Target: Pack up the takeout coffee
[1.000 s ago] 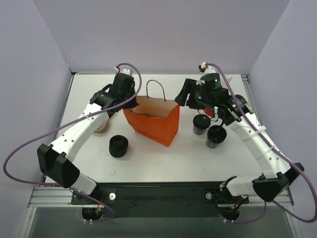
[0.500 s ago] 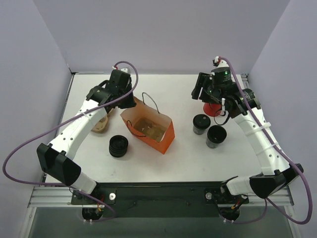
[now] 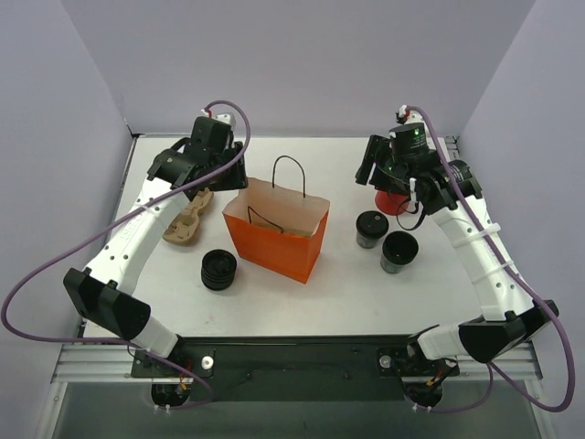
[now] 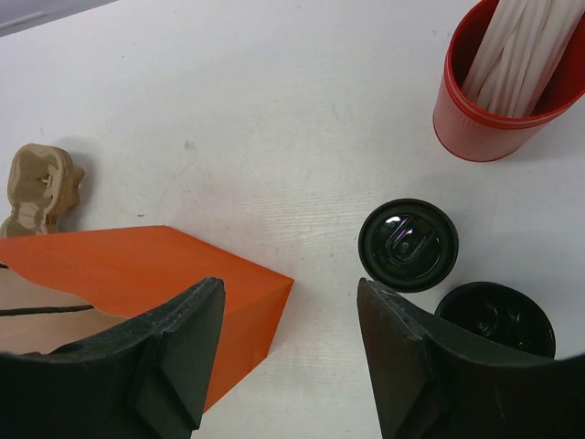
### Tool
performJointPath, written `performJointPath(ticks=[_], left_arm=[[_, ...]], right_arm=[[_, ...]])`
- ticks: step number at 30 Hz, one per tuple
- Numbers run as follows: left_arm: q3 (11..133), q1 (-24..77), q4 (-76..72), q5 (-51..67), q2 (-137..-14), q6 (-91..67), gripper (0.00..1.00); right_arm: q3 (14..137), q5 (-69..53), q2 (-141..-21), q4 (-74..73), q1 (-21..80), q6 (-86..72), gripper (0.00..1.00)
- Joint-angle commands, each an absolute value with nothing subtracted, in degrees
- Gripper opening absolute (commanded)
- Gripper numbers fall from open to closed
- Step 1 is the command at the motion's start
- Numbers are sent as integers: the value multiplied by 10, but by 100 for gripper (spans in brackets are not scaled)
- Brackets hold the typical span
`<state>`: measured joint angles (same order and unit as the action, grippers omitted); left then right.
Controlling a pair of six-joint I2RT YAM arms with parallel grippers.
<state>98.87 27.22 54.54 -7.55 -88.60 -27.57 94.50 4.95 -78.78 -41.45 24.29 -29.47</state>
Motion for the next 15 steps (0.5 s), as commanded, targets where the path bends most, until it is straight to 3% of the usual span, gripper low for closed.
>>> performJointPath(ticks=[1, 12, 15], left_arm=[[991, 258, 535, -76, -875, -207, 52], [946, 255, 496, -8, -856, -184, 51], [947, 255, 499, -6, -853, -186, 45]], right_arm=[[969, 53, -795, -430, 236, -279, 60], [942, 32, -816, -435, 208, -219, 66], [933, 33, -841, -436, 192, -179, 70]])
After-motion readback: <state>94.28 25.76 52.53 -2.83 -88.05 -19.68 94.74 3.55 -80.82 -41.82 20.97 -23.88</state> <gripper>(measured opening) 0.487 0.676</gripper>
